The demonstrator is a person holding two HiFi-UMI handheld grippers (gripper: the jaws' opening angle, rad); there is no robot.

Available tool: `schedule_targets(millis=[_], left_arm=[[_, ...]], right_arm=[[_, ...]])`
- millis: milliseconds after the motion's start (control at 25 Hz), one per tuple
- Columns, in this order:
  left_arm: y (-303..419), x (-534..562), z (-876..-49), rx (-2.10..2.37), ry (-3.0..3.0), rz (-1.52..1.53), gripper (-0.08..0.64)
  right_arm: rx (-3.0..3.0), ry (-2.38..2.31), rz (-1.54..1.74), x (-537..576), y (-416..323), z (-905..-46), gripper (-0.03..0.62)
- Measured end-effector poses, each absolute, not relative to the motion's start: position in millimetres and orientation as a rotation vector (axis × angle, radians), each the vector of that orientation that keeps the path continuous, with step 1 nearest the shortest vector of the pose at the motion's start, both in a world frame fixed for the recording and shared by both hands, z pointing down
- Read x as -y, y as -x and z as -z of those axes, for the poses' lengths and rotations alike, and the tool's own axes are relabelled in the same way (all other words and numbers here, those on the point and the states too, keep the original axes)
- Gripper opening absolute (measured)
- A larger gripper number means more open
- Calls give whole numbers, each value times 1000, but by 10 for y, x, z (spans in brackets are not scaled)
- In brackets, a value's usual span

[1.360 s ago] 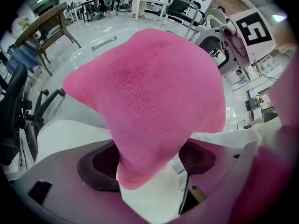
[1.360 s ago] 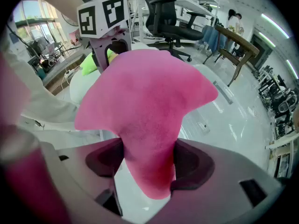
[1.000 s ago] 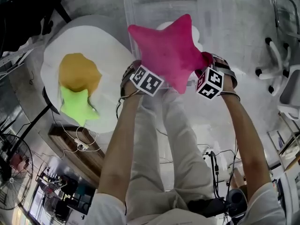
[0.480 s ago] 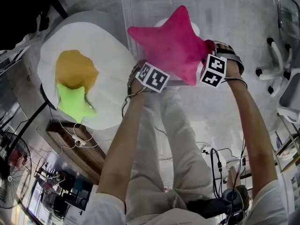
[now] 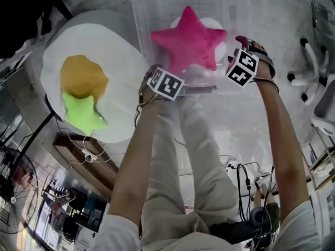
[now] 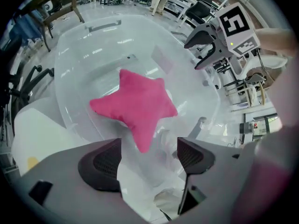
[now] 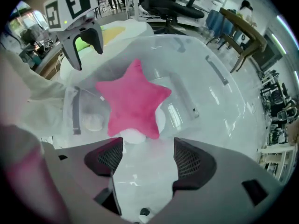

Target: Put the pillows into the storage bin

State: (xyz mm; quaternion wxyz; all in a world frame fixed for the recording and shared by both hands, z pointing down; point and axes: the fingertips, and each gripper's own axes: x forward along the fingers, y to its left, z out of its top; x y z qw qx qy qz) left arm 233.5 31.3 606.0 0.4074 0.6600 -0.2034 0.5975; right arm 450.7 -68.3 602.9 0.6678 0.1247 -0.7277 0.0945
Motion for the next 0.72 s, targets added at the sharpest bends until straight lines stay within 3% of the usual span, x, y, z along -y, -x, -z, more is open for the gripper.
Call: schedule_targets(millis=[720], left_arm=[[-1940, -255, -5992, 640, -1694, -1449, 394]], right_arm=[[1778, -296, -345, 82, -3708, -5919, 347]])
